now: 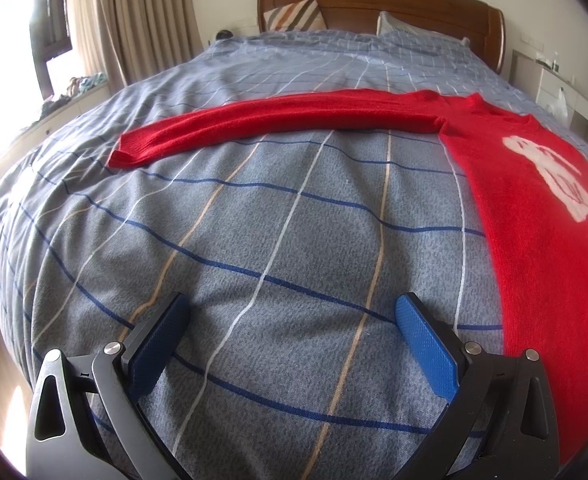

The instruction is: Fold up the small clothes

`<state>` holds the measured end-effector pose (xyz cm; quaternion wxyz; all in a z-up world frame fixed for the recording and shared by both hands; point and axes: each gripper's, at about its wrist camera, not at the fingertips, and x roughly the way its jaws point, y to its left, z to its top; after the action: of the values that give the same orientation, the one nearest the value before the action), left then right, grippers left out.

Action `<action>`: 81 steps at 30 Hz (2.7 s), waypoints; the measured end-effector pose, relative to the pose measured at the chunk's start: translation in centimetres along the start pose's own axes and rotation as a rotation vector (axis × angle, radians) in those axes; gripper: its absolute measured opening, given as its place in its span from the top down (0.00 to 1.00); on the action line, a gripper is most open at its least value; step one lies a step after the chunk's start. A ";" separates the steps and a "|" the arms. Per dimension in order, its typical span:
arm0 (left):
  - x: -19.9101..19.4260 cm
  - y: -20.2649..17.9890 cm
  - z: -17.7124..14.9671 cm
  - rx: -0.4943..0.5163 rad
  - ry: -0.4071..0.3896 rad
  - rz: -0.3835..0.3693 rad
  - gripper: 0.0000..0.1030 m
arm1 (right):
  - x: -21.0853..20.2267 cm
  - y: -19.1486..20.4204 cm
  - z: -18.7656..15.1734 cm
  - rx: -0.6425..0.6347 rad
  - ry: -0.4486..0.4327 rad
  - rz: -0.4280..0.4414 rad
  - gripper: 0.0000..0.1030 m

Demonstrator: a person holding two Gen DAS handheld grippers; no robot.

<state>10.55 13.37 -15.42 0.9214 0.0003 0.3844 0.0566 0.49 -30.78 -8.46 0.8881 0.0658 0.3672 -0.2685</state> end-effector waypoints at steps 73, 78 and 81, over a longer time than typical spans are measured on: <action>-0.5 -0.4 -0.6 -0.001 -0.028 0.014 0.01 | 13.1 -14.0 14.3 0.739 0.076 0.470 0.96; -0.5 -0.4 -0.6 -0.002 -0.027 0.013 0.01 | 7.2 0.1 23.1 0.405 -0.006 0.699 0.96; -0.5 -0.4 -0.6 -0.002 -0.029 0.014 0.01 | 4.9 10.0 24.7 0.199 0.010 0.794 0.96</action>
<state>9.87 12.85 -15.51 0.9264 0.0028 0.3712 0.0635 23.86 -32.18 5.19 0.9102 0.2893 0.2899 0.0613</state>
